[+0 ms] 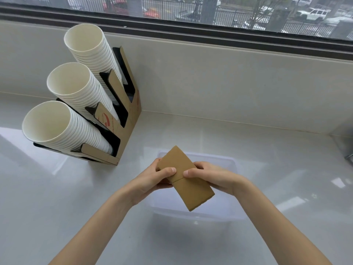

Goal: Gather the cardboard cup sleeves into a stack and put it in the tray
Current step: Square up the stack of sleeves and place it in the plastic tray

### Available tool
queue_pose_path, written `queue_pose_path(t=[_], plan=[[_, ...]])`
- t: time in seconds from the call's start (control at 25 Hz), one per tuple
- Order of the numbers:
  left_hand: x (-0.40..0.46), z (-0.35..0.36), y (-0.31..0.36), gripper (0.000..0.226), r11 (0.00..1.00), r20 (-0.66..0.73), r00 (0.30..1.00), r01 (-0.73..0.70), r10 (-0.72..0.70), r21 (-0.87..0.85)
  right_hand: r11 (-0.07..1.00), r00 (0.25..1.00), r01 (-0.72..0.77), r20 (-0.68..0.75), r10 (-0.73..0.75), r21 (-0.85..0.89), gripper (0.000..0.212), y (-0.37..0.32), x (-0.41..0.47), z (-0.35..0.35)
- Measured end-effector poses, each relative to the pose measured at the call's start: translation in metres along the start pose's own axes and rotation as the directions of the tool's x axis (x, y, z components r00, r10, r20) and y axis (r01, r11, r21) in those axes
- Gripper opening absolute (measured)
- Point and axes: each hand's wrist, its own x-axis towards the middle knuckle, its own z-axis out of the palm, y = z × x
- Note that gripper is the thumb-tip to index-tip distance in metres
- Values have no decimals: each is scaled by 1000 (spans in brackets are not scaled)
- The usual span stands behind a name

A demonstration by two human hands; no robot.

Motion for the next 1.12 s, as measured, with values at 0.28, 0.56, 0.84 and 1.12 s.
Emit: queue_pose_path(t=[0.28, 0.56, 0.84, 1.12], plan=[[6, -2, 13, 73, 972, -164, 986, 20, 19, 234, 956, 1000, 12, -31, -3, 292, 48, 8, 4, 15], [5, -30, -5, 43, 984, -422, 905, 23, 55, 179, 883, 987, -35, -120, 103, 469, 19, 17, 19, 17], [8, -16, -38, 32, 992, -532, 846, 37, 33, 120, 855, 955, -142, -159, 251, 498, 37, 37, 56, 48], [9, -13, -40, 32, 968, -555, 826, 49, 99, 246, 860, 940, -151, -199, 278, 488, 37, 39, 75, 71]])
